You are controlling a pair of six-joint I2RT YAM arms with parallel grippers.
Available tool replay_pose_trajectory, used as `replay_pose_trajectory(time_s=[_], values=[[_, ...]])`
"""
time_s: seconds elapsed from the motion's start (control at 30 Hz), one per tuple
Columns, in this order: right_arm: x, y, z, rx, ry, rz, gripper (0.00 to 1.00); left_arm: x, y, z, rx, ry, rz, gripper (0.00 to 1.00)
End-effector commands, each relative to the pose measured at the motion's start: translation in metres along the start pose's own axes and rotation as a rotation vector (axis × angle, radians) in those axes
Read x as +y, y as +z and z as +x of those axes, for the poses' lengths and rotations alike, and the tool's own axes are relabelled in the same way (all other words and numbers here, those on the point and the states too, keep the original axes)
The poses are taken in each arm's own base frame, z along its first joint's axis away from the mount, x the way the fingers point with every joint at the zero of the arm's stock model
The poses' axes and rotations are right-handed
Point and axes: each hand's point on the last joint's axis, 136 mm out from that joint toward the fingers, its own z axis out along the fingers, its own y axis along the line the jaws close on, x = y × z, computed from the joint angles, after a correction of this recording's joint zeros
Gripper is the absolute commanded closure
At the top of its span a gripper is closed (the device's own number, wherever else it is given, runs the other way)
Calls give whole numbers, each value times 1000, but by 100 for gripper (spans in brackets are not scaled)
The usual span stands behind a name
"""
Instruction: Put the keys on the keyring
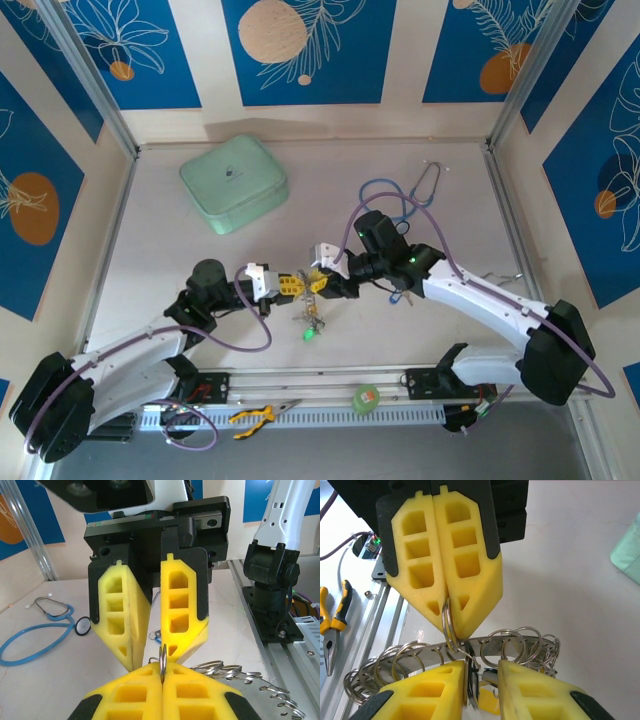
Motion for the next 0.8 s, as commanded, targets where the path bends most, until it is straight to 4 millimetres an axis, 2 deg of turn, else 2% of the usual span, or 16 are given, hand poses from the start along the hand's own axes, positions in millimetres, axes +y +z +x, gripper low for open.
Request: replay_pose_trajectory(time_s=[0.0, 0.17, 0.47, 0.6, 0.77], values=[[10, -5, -3, -38, 13, -36, 76, -4, -2, -27, -88, 75, 17, 100], [15, -2, -8, -70, 15, -65, 82, -4, -1, -27, -90, 72, 21, 100], [14, 12, 5, 8, 29, -84, 91, -3, -1, -36, -113, 81, 27, 100], [17, 14, 7, 37, 25, -94, 90, -5, 0, -43, -126, 79, 49, 100], [14, 3, 1, 19, 4, -52, 81, -6, 0, -36, -102, 79, 50, 100]])
